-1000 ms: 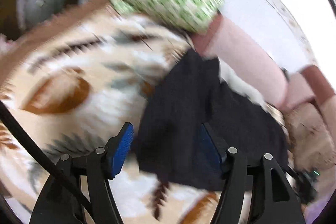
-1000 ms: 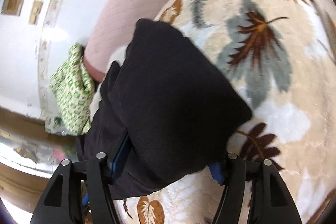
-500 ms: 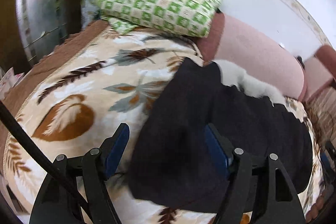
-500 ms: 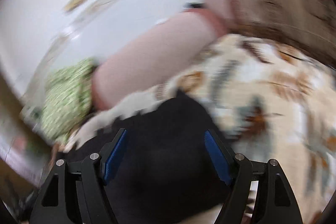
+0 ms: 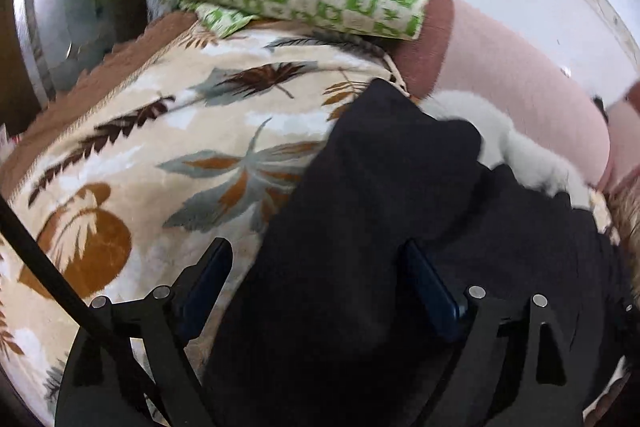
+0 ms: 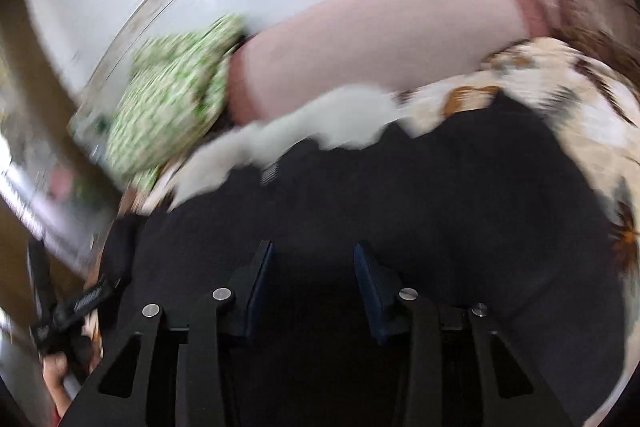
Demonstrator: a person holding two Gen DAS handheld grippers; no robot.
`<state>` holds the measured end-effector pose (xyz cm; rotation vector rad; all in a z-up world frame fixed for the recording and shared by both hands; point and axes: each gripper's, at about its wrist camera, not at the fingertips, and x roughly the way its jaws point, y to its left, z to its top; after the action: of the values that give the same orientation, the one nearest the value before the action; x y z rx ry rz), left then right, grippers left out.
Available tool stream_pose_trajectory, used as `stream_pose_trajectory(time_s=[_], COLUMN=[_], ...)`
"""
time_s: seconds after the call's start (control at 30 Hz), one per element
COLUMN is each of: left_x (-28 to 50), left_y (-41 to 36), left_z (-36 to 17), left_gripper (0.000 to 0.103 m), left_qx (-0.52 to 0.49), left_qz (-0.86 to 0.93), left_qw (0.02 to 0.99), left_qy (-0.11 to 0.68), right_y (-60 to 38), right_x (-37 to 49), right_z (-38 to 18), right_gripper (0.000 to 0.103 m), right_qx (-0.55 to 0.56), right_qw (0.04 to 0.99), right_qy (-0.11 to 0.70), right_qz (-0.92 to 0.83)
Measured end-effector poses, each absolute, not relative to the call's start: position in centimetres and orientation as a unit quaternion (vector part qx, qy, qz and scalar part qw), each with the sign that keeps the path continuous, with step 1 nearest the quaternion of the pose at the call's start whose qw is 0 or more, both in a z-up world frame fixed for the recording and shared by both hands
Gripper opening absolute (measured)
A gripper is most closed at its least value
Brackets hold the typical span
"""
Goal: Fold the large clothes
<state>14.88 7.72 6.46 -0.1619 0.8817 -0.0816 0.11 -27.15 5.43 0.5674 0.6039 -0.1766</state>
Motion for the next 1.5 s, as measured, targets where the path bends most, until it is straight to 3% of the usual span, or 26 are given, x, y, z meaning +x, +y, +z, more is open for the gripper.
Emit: stream_pose_trajectory(time_s=[0.2, 0.43, 0.63, 0.73, 0.83, 0.93, 1.03, 1.2, 1.3, 1.5], left_x=[15.1, 14.4, 14.4, 16.7, 19.0, 19.2, 17.6, 10.7, 5.5, -4.4], left_y=[10.7, 11.0, 9.2, 8.3, 9.2, 10.1, 10.0, 9.0, 7.7, 7.7], left_z=[6.7, 8.0, 9.4, 7.4, 4.4, 4.0, 5.8, 12.3, 15.8, 18.0], left_gripper=[0.088, 0.088, 0.088, 0.089, 0.096, 0.096, 0.095, 0.095, 0.095, 0.1], left_qx=[-0.145, -0.117, -0.074, -0.046, -0.092, -0.127, -0.113, -0.065, 0.0, -0.006], left_qz=[-0.035, -0.011, -0.013, -0.001, -0.014, -0.026, -0.009, 0.019, 0.009, -0.044], left_qw=[0.892, 0.906, 0.927, 0.913, 0.881, 0.871, 0.892, 0.952, 0.976, 0.986], left_qy=[0.426, 0.405, 0.368, 0.406, 0.464, 0.473, 0.437, 0.3, 0.219, 0.158], right_y=[-31.1, -33.3, -29.6, -28.5, -28.1, -28.1, -28.1, -25.7, -23.9, -20.0], right_x=[-1.8, -3.5, -3.3, -1.1, 0.7, 1.4, 0.6, -2.8, -5.7, -10.0], right_z=[5.1, 5.4, 7.3, 5.9, 3.8, 3.4, 3.9, 8.0, 9.9, 12.2], right_gripper=[0.042, 0.042, 0.055, 0.057, 0.065, 0.068, 0.068, 0.069, 0.077, 0.084], right_qx=[0.292, 0.294, 0.226, 0.215, 0.195, 0.179, 0.183, 0.133, 0.109, 0.081], right_qw=[0.898, 0.885, 0.917, 0.914, 0.907, 0.907, 0.91, 0.926, 0.936, 0.954], right_qy=[0.277, 0.267, 0.25, 0.283, 0.322, 0.332, 0.315, 0.239, 0.205, 0.183], right_qz=[-0.18, -0.242, -0.214, -0.196, -0.19, -0.187, -0.2, -0.26, -0.264, -0.221])
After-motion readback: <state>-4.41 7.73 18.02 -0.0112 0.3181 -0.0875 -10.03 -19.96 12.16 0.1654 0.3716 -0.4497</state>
